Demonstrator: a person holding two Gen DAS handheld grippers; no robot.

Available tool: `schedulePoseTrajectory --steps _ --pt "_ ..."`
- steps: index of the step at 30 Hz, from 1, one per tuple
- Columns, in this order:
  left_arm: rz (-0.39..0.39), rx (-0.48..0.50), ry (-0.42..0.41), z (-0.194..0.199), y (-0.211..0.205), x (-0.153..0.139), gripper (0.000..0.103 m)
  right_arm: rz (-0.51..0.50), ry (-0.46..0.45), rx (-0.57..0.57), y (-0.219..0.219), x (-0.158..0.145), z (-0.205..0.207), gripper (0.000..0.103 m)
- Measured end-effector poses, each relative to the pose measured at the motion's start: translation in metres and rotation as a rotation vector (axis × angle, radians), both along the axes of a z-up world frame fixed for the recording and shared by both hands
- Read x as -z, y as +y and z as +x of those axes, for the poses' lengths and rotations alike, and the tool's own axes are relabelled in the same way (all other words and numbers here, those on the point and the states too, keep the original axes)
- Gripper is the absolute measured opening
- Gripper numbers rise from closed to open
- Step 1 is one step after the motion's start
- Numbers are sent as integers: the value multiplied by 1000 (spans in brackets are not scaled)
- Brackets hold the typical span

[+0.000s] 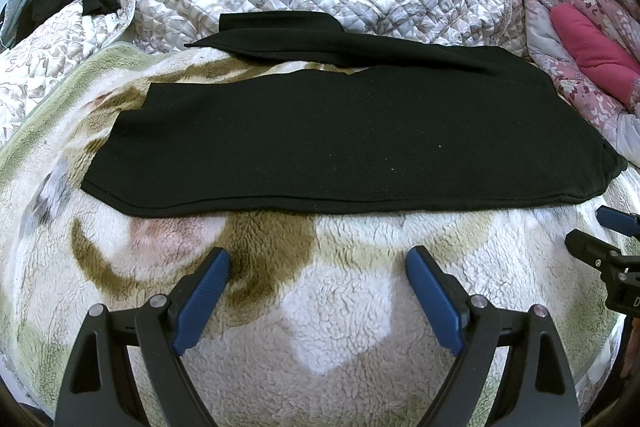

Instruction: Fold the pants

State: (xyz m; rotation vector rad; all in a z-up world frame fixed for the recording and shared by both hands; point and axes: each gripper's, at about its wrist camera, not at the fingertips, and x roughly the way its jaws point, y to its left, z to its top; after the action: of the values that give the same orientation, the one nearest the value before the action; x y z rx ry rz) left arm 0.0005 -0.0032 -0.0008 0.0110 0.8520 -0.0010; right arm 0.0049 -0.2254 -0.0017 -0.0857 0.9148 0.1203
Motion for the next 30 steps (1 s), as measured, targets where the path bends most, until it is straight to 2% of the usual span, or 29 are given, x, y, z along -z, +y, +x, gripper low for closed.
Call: schedulePoseTrajectory --steps 30 --pt "2 1 3 0 -1 1 91 2 8 -4 -1 1 0 82"
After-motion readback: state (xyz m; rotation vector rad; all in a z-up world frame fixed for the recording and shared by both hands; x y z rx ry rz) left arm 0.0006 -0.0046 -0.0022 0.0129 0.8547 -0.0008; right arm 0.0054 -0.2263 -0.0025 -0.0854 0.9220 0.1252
